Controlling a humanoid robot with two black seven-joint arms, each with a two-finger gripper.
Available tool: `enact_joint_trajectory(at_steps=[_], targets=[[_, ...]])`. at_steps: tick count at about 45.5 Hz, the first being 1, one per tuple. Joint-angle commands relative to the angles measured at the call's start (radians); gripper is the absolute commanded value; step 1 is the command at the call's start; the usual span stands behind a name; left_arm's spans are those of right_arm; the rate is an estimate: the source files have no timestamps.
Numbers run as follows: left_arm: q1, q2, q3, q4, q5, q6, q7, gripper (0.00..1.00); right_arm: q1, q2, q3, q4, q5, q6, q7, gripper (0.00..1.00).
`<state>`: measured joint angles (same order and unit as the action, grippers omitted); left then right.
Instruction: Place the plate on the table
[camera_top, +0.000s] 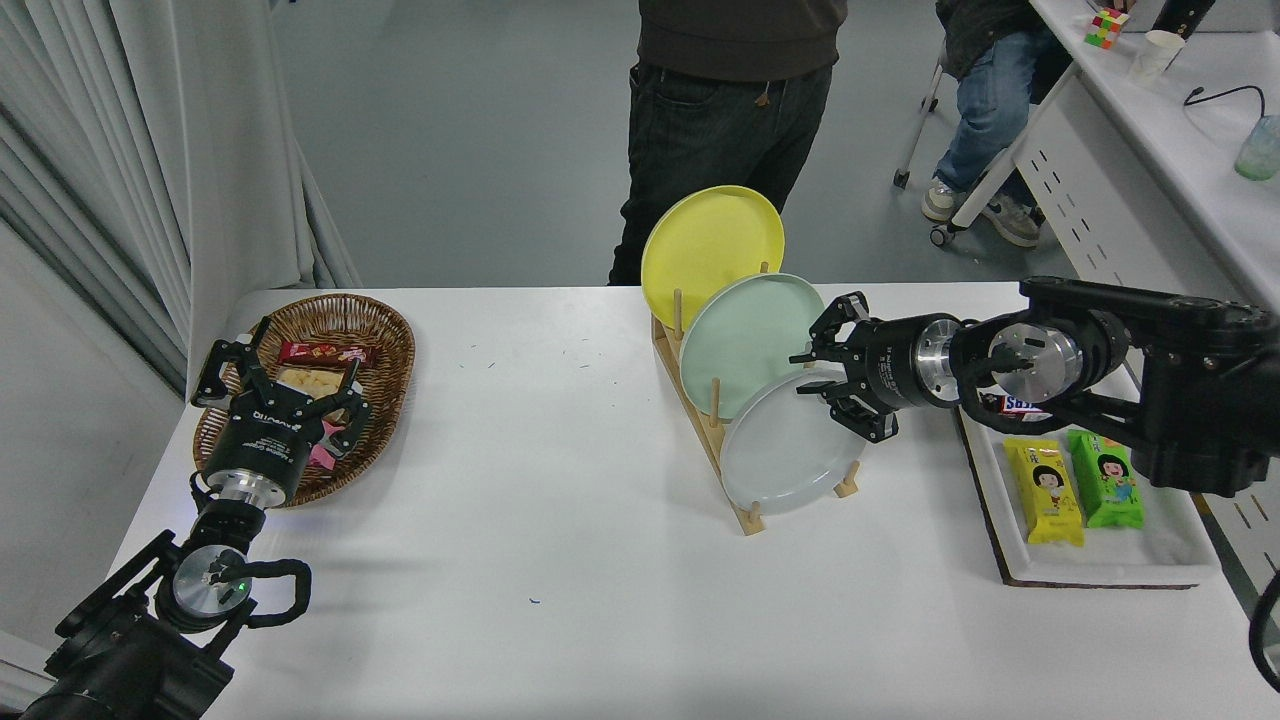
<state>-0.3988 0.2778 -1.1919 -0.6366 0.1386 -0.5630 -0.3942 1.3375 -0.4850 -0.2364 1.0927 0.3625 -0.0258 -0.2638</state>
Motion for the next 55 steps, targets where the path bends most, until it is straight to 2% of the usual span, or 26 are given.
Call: enact_joint_trajectory(at_steps=[1, 55], targets=[[0.0, 0.0, 0.0, 0.0, -0.001, 0.0, 0.0, 0.98, -0.001, -0.001, 0.0, -0.001, 0.001, 0.0, 0.0, 0.26], [0.0, 0.0, 0.0, 0.0, 0.001, 0.0, 0.0, 0.98, 0.002, -0.017, 0.002, 0.001, 0.004, 0.001, 0.0, 0.18]])
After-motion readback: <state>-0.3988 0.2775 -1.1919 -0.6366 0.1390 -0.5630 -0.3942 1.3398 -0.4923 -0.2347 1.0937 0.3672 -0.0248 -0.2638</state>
